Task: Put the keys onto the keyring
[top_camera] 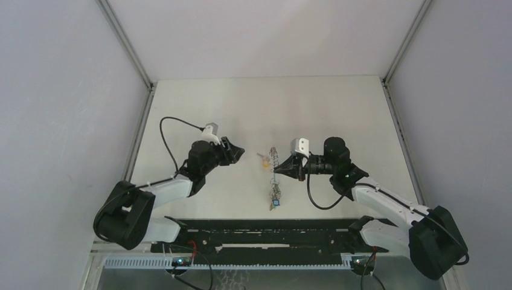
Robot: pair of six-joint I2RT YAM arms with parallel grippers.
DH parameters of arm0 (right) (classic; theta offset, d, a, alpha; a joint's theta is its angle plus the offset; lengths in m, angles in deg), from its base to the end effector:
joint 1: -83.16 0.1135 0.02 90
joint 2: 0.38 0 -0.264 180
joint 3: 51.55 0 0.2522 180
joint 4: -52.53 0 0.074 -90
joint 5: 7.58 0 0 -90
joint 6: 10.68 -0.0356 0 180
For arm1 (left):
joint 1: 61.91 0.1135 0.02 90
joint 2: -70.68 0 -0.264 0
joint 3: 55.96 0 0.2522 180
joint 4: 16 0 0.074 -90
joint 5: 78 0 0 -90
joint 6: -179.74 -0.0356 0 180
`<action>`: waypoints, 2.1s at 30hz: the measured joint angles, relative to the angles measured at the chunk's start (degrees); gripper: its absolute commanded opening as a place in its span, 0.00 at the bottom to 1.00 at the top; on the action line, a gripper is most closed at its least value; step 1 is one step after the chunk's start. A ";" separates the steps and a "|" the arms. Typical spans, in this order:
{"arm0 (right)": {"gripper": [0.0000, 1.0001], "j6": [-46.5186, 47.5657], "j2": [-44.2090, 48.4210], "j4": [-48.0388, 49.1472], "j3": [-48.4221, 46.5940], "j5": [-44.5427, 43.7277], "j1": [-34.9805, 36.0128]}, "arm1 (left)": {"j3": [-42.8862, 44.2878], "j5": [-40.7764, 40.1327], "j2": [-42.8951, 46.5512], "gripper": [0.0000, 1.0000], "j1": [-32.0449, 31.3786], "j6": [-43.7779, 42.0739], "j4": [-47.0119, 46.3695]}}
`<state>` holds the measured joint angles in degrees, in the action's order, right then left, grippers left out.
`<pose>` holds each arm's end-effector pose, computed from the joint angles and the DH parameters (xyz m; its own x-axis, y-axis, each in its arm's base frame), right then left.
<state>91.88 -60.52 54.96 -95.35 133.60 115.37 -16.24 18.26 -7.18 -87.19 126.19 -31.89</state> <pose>0.1748 0.1429 0.2483 0.0133 -0.1528 -0.9882 -0.9949 0.0964 -0.0283 0.2371 -0.1163 0.1744 -0.5818 -0.3783 -0.7200 0.2114 0.7844 -0.5831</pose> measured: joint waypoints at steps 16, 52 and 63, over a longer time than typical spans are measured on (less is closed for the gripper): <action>0.00 -9.81 -11.89 21.18 0.04 -1.09 -0.70 | -14.58 23.02 12.61 0.47 -0.20 -12.09 -36.28; 0.00 -13.81 -18.32 30.23 -1.64 6.40 2.78 | -10.71 44.06 -2.47 0.00 -6.01 -13.53 -48.22; 0.13 -5.07 -15.52 14.97 -4.94 5.95 3.08 | -10.71 39.06 9.81 0.00 -7.28 -20.15 -28.04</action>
<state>86.81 -76.04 69.93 -100.29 139.55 118.45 -26.95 57.32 2.63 -94.47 106.04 -59.93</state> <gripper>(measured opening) 0.045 0.009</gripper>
